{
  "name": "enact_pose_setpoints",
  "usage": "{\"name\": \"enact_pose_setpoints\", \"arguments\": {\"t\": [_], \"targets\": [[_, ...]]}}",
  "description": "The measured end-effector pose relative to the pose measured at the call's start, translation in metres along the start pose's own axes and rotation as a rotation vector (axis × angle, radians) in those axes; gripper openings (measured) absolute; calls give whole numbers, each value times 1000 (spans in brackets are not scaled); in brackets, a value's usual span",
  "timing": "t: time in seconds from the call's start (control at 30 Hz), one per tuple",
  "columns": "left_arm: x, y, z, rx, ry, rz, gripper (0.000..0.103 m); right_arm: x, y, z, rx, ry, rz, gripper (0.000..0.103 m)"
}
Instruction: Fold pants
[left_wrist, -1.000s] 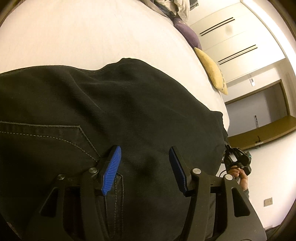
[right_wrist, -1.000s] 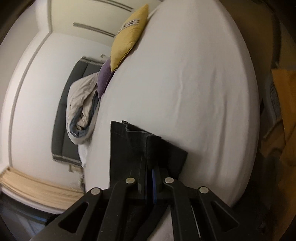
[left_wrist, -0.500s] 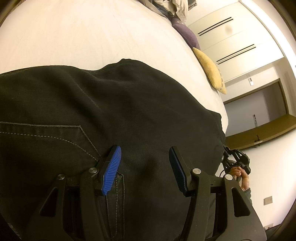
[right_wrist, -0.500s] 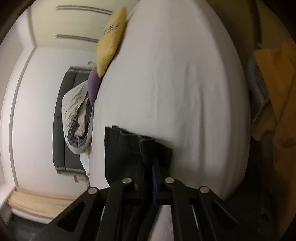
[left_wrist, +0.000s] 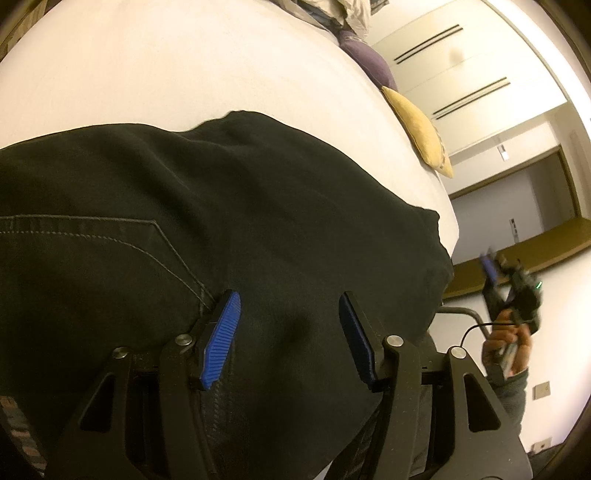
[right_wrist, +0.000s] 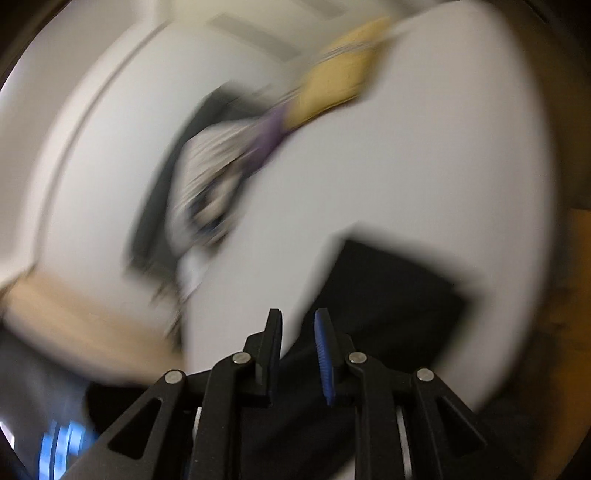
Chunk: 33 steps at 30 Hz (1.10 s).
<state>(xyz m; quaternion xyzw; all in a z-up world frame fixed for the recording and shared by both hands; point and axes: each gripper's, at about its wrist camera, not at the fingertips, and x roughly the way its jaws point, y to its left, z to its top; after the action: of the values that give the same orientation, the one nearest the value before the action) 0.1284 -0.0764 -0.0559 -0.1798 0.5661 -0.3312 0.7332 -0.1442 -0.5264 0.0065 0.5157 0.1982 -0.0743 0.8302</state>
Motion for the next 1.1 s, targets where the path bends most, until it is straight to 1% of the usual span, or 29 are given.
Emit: {"name": "enact_pose_setpoints", "arguments": {"t": [0.03,0.07,0.1,0.13,0.17,0.2,0.23,0.27,0.3,0.33,0.37,0.4,0.43,0.47,0.5,0.53,0.57,0.6,0.63,0.67,0.73,0.77,0.8,0.83,0.9,0.93,1.0,1.07,1.1], "targets": [[1,-1,-1,6,3,2,55,24,14,-13,-37,79,39,22],[1,-1,-2,6,2,3,55,40,19,-21,-58,124,36,23],[1,-1,-4,7,-1,2,55,54,19,-29,-64,165,16,24],[0,0,-4,8,-2,-2,55,72,12,-38,-38,216,-9,24],[-2,1,-5,8,-2,-8,55,81,2,-42,-10,244,-29,24],[-4,2,-7,9,-3,-15,55,87,-11,-45,13,260,-86,24],[-6,5,-9,10,-5,-27,55,87,-28,-47,29,256,-183,22],[-8,7,-10,11,-6,-38,55,81,-47,-45,67,231,-214,10],[-10,9,-10,11,-9,-51,55,73,-63,-42,113,204,-196,0],[-14,12,-13,7,-21,-59,55,57,-81,-35,167,146,-181,0],[-18,18,-16,3,-28,-74,55,45,-90,-29,188,102,-201,0],[-21,22,-18,-3,-32,-88,55,30,-95,-20,194,53,-245,0],[-26,24,-20,-12,-42,-95,55,15,-96,-10,182,2,-317,0],[-33,30,-22,-18,-54,-103,55,6,-94,-5,175,-31,-365,0],[-37,34,-22,-20,-64,-97,55,-1,-91,-1,170,-54,-395,5],[-43,37,-25,-23,-76,-88,55,-4,-82,6,148,-62,-378,8],[-46,38,-27,-23,-83,-82,55,-1,-68,12,100,-48,-326,8],[-48,39,-28,-20,-86,-81,55,9,-50,13,52,-16,-275,9],[-49,39,-29,-18,-87,-79,55,25,-28,11,0,38,-211,13],[-49,40,-30,-16,-90,-76,55,49,-4,4,-49,109,-134,17],[-48,39,-31,-17,-91,-67,55,107,44,-24,-128,285,6,36],[-49,40,-32,-17,-93,-62,55,130,61,-37,-155,362,51,39],[-49,39,-33,-16,-94,-59,55,162,80,-59,-188,466,93,46],[-50,40,-33,-13,-95,-55,55,190,95,-80,-209,545,104,48],[-51,38,-36,-7,-99,-45,55,232,108,-109,-219,656,124,48],[-53,39,-37,-5,-102,-42,55,257,108,-121,-202,697,99,48],[-56,38,-39,2,-106,-38,55,287,103,-124,-166,725,53,48],[-55,36,-40,9,-107,-33,55,299,89,-112,-164,683,10,46],[-54,33,-41,9,-108,-34,55,302,79,-103,-150,645,-10,30]]}}
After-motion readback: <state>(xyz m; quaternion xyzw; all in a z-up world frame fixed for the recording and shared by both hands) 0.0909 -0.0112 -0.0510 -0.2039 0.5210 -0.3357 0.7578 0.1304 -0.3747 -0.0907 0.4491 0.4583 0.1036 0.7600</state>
